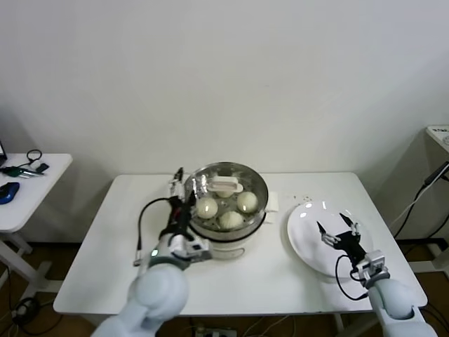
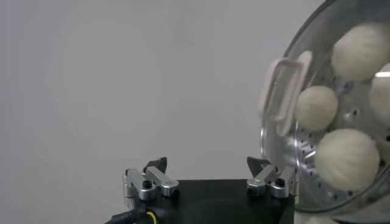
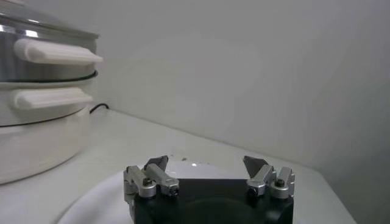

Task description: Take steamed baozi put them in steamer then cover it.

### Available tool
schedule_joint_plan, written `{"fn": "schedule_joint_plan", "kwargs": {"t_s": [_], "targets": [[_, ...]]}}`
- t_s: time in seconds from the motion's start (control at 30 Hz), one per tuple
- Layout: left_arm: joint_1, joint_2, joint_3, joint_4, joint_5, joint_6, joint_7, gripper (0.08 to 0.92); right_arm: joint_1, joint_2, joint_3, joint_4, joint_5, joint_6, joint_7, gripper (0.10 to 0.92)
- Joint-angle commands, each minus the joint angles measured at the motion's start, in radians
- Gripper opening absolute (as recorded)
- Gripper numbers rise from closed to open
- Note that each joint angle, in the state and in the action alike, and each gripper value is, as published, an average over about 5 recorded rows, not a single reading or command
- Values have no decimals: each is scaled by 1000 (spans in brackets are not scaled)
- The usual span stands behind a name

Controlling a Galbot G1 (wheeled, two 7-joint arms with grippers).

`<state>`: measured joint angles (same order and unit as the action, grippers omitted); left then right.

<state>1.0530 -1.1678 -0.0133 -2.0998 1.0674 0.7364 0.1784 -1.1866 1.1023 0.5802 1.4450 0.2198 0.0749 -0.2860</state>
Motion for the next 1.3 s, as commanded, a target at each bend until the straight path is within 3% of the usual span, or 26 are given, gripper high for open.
{"fn": "schedule_joint_plan", "kwargs": {"t_s": [0.03, 0.27, 0.5, 0.77, 1.3], "targets": [[266, 33, -371, -63, -684, -411, -364, 823, -13, 7, 4, 25, 0, -1, 4, 823], [401, -87, -543, 45, -947, -733, -418, 823, -36, 8, 16, 51, 3, 6, 5, 823], [418, -143, -625, 200, -1108, -868, -390, 823, -68, 17, 36, 78, 8, 24, 4, 823], [424, -168, -606, 320, -1162, -926, -363, 823, -98, 21, 48, 120, 51, 30, 5, 823], [433, -163, -560, 309, -1160, -896, -349, 823, -108, 24, 55, 125, 73, 45, 1, 823]]}}
